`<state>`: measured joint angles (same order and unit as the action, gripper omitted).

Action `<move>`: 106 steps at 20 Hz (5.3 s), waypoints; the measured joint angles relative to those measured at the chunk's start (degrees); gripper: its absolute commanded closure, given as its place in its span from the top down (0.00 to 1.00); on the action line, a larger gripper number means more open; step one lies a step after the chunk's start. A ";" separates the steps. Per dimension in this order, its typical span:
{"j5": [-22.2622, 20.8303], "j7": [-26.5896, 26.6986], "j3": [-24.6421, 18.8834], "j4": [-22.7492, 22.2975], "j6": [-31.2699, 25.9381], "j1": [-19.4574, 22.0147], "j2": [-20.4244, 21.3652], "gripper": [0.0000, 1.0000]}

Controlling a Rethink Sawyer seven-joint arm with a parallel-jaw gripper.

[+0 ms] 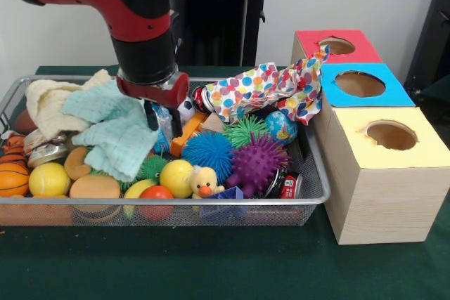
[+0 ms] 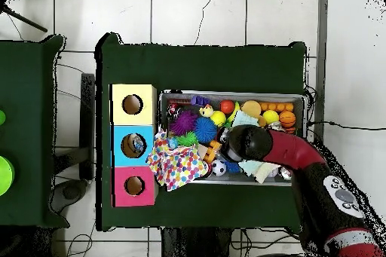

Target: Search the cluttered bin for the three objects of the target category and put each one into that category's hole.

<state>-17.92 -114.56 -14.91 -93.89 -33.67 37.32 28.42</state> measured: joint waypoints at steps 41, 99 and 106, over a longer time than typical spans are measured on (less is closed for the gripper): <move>-2.40 0.00 -1.59 -1.98 3.10 0.49 4.35 1.00; 12.19 -0.02 16.38 -6.32 2.71 -11.13 4.37 1.00; 14.80 -0.02 17.13 -6.32 0.53 -13.32 4.93 1.00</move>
<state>-3.12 -114.59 2.23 -100.21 -33.15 24.00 33.36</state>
